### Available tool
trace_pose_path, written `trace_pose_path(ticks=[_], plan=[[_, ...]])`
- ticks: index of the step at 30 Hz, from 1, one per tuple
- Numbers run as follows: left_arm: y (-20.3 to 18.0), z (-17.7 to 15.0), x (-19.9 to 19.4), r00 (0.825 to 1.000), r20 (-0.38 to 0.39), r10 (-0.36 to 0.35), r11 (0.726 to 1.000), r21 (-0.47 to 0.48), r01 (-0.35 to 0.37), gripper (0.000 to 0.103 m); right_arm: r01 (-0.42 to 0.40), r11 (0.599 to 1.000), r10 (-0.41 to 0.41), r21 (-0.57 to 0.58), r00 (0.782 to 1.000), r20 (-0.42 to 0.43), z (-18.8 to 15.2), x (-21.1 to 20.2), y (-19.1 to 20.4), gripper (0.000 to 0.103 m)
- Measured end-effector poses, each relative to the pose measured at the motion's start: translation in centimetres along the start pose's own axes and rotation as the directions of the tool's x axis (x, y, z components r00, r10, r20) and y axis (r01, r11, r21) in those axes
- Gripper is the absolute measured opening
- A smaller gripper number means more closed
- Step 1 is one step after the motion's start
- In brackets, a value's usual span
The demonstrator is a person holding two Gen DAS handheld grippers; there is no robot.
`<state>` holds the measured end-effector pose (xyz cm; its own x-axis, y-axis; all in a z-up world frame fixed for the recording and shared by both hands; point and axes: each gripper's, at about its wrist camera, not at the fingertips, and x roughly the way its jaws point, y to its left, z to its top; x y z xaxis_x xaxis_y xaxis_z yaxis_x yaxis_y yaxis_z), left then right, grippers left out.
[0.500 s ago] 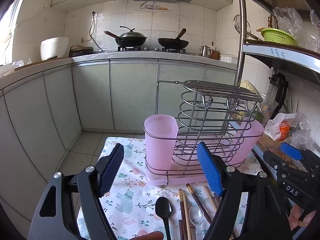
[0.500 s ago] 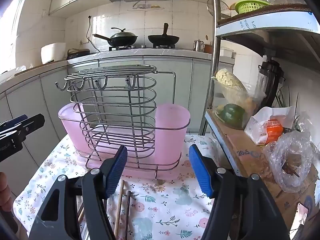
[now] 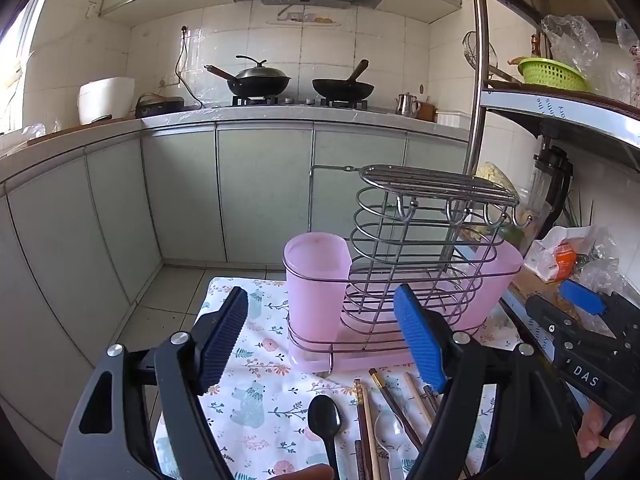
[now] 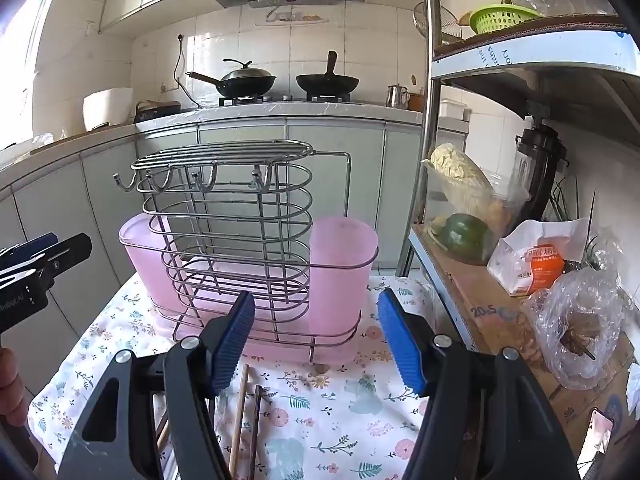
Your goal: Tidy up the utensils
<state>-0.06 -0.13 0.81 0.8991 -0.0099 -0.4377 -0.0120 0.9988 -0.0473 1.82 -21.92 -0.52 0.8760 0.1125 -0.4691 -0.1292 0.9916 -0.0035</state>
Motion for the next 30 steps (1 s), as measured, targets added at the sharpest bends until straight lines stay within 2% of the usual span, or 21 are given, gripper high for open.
trace_pose_path(ticks=[30], plan=[[-0.38,-0.36,-0.3,1.0,0.005,-0.008,1.0,0.009,0.008,0.076,-0.001,1.0,0.001,-0.001,1.0,0.003,-0.23,-0.36,0.11,0.063]])
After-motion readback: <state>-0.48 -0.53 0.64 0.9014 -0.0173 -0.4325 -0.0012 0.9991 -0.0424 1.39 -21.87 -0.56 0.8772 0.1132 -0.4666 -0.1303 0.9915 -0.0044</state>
